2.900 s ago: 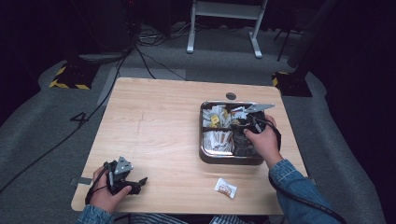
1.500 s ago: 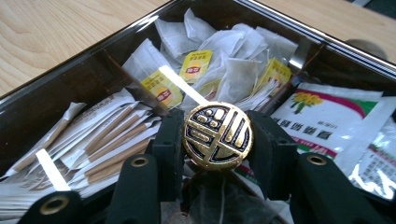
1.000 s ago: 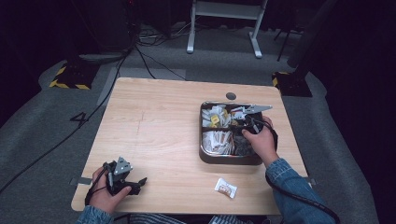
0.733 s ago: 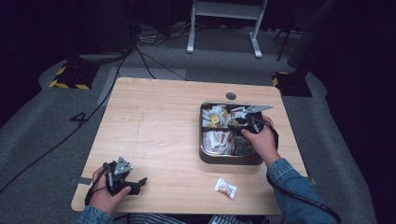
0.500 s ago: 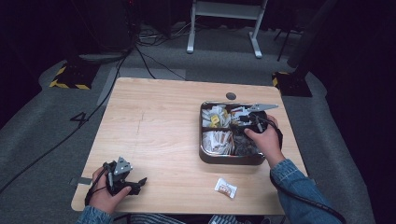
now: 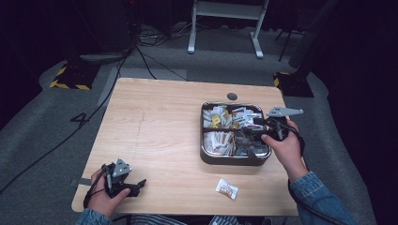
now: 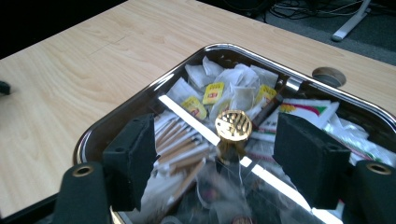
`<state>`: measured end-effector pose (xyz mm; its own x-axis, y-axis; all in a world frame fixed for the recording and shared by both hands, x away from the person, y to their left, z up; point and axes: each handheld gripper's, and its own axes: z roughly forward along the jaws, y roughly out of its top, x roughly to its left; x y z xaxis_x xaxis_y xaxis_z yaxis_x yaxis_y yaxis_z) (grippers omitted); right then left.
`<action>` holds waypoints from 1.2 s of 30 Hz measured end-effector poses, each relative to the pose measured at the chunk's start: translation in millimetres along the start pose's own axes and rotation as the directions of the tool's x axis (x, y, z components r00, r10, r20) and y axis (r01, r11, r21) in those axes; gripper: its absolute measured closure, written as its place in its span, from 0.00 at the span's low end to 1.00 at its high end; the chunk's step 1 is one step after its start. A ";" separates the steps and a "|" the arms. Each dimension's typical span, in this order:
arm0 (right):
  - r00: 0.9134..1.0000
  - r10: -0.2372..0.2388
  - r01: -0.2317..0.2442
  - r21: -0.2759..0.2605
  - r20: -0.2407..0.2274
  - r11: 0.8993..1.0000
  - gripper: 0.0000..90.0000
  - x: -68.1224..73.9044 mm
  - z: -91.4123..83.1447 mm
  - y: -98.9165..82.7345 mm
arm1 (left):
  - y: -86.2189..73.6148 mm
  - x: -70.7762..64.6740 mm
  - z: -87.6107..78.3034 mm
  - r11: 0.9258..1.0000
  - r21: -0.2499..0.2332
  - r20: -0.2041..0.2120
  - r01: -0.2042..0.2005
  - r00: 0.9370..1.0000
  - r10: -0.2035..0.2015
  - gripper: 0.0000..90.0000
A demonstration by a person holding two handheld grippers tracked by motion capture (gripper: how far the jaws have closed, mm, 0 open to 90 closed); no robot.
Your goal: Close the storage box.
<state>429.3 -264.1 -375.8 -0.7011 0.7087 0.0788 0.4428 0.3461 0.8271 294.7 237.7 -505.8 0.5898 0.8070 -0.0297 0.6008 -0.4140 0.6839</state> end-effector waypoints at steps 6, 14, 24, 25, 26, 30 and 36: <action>1.000 0.010 -0.010 -0.009 0.017 1.000 0.30 -0.7 -35.1 -18.9 | 0.3 0.8 0.2 1.000 0.001 0.000 0.001 1.000 -0.001 0.12; 0.998 0.040 -0.040 -0.006 0.053 0.999 0.28 -6.6 -69.5 -48.7 | 0.3 0.8 0.2 1.000 0.001 0.000 0.001 1.000 -0.001 0.12; 0.994 0.099 -0.103 0.080 0.051 0.991 0.27 -9.1 -86.0 -87.0 | 0.8 1.7 0.9 1.000 -0.003 0.001 -0.003 1.000 0.003 0.12; 0.993 0.103 -0.107 0.081 0.053 0.991 0.26 -8.8 -86.3 -89.9 | 0.9 1.8 0.9 1.000 -0.003 0.000 -0.003 1.000 0.003 0.12; 0.994 0.101 -0.105 0.077 0.051 0.992 0.24 -9.3 -86.2 -94.1 | 0.9 1.8 0.9 1.000 -0.003 0.001 -0.003 1.000 0.003 0.12; 0.993 0.104 -0.107 0.073 0.051 0.992 0.21 -10.8 -82.8 -113.3 | 0.9 1.8 1.0 1.000 -0.003 0.001 -0.003 1.000 0.003 0.12; 0.992 0.109 -0.115 0.077 0.069 0.990 0.20 -11.9 -75.9 -140.3 | 1.1 2.0 1.1 1.000 -0.002 0.001 -0.002 1.000 0.002 0.12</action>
<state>333.1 -367.7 -450.6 -0.6083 0.7829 0.1303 0.5619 0.3088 0.7674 297.1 238.4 -505.9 0.5915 0.8058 -0.0290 0.5983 -0.4146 0.6857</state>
